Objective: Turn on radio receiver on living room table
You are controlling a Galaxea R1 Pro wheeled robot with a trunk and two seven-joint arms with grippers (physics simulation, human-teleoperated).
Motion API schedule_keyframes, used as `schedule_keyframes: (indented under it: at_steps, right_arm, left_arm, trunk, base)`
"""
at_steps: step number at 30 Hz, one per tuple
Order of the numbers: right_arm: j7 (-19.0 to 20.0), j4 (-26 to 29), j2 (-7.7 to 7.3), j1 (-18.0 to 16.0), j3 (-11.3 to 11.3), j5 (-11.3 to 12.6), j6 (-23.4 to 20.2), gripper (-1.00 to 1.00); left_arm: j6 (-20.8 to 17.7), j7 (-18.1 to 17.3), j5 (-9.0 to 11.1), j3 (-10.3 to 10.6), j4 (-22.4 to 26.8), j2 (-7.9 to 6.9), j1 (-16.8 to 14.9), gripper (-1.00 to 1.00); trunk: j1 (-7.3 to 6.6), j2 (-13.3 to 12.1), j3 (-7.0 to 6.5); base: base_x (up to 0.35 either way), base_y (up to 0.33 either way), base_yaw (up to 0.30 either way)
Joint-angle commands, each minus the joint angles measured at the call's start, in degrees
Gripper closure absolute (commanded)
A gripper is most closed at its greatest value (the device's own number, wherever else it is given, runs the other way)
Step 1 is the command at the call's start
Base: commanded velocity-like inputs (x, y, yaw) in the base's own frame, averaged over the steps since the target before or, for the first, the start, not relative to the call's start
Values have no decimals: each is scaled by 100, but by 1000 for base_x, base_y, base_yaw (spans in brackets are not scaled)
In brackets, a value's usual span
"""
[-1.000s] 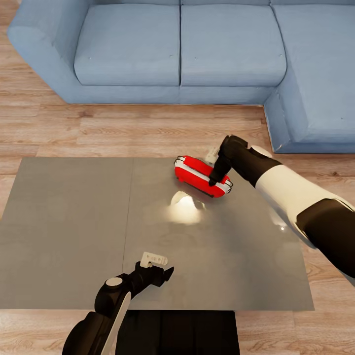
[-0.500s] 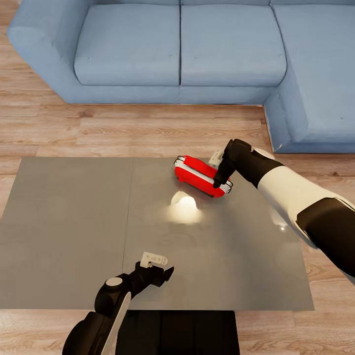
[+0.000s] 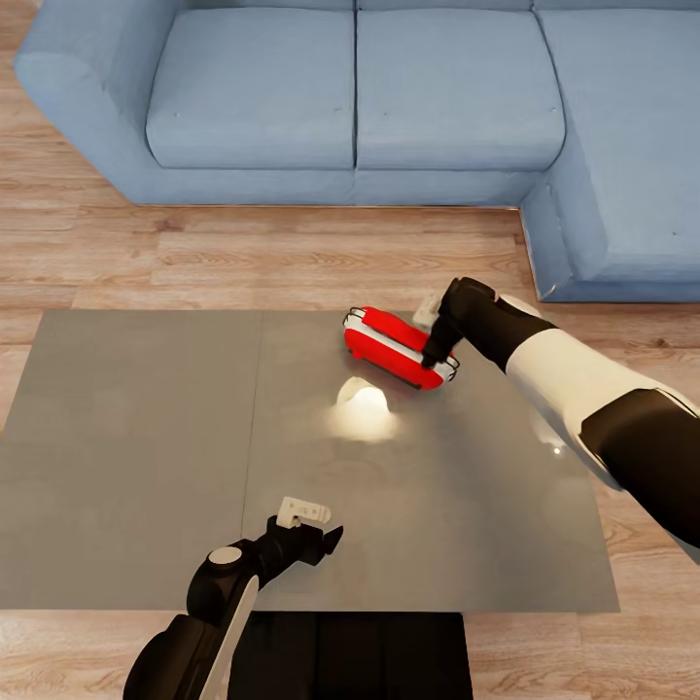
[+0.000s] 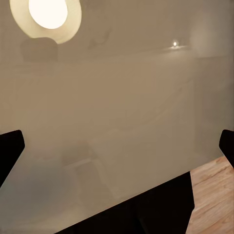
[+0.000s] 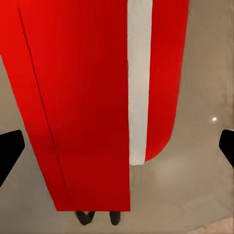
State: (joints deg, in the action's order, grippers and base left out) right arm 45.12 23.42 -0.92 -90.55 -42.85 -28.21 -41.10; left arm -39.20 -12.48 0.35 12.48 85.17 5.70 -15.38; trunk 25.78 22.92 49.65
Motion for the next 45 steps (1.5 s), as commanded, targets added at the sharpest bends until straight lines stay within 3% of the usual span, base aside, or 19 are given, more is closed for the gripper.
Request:
schedule_keyframes:
  at_steps: [1, 4, 9, 38, 45]
  right_arm:
    - [-74, -1, 1, 1, 33, 4, 22, -100]
    - [-196, -4, 4, -2, 255, 8, 64, -100]
    - [-224, -4, 12, 1, 301, 14, 60, -100]
    - [-339, -4, 125, 2, 312, 22, 59, -100]
    - [-506, -10, 318, 0, 432, 42, 59, -100]
  left_arm:
    - [0, 0, 0, 0, 0, 0, 0, -100]
    - [0, 0, 0, 0, 0, 1, 0, -100]
    - [0, 0, 0, 0, 0, 1, 0, -100]
    - [0, 0, 0, 0, 0, 1, 0, -100]
    - [0, 0, 0, 92, 0, 1, 0, -100]
  trunk:
    - [0, 0, 0]
    - [0, 0, 0]
    - [0, 0, 0]
    - [0, 0, 0]
    - [0, 0, 0]
  base:
    - [0, 0, 0]
    - [0, 0, 0]
    - [0, 0, 0]
    - [0, 0, 0]
    - [0, 0, 0]
